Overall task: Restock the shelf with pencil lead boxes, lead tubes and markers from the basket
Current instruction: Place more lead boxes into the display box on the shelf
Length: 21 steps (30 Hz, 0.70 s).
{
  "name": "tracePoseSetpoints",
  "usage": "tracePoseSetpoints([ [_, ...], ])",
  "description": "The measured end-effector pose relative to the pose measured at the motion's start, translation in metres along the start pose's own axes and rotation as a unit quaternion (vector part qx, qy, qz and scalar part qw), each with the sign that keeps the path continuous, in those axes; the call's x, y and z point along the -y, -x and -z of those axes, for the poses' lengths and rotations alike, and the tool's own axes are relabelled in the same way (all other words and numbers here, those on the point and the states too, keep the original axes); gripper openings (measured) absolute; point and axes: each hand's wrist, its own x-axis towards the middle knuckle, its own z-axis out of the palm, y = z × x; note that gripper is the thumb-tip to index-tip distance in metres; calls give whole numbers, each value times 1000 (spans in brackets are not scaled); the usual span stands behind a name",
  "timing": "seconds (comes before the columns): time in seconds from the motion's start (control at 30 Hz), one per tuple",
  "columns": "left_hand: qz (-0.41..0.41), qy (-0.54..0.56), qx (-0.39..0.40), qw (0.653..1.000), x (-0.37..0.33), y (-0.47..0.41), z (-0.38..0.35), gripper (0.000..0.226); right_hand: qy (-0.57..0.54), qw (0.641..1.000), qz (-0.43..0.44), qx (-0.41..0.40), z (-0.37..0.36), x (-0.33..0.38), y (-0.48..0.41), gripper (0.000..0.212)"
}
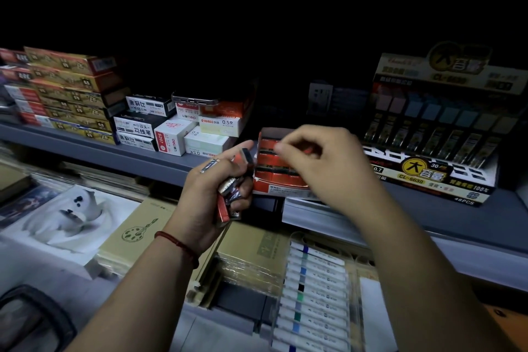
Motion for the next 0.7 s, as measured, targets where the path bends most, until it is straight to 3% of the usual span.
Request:
tracePoseSetpoints([
  [0.1,-26,-47,-2,999,0,1,1,54,-64,997,21,25,-24,16,3,12],
  [0.33,-56,-68,-8,996,0,7,1,51,-47,997,11,57,-31,10,-4,5],
  [0.47,-56,-52,-7,997,0,5,1,54,-27,999,17,44,-29,13,-2,4],
  [0.7,-43,-36,-19,998,1,4,-3,44,-67,996,-57,-16,8,3,-1,19],
])
